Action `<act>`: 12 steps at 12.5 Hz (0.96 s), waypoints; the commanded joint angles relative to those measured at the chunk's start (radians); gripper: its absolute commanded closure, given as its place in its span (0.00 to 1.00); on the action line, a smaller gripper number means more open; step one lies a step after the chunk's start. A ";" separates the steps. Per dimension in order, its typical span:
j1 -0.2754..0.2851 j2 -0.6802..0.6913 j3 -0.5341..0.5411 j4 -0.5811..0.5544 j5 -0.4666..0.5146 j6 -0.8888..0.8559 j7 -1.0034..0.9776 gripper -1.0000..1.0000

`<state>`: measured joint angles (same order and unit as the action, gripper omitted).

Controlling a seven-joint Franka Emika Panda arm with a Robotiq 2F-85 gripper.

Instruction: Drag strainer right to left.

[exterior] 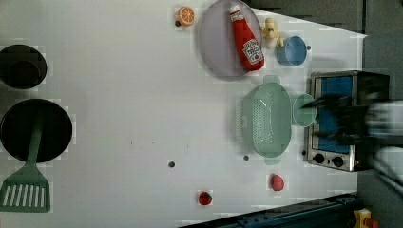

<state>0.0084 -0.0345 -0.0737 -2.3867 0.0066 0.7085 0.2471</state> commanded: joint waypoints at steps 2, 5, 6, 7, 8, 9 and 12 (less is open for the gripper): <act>-0.013 0.099 0.044 -0.089 -0.015 0.258 0.304 0.00; 0.002 0.256 0.069 -0.089 -0.014 0.399 0.511 0.00; 0.009 0.301 0.079 -0.089 -0.014 0.457 0.559 0.00; 0.018 0.338 0.087 -0.089 -0.014 0.523 0.569 0.00; 0.025 0.371 0.091 -0.089 -0.014 0.574 0.568 0.00; 0.032 0.399 0.091 -0.088 -0.014 0.603 0.569 0.00; 0.054 0.445 0.092 -0.077 -0.014 0.607 0.568 0.00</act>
<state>0.0485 0.4304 0.0275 -2.4434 -0.0245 1.3271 0.7515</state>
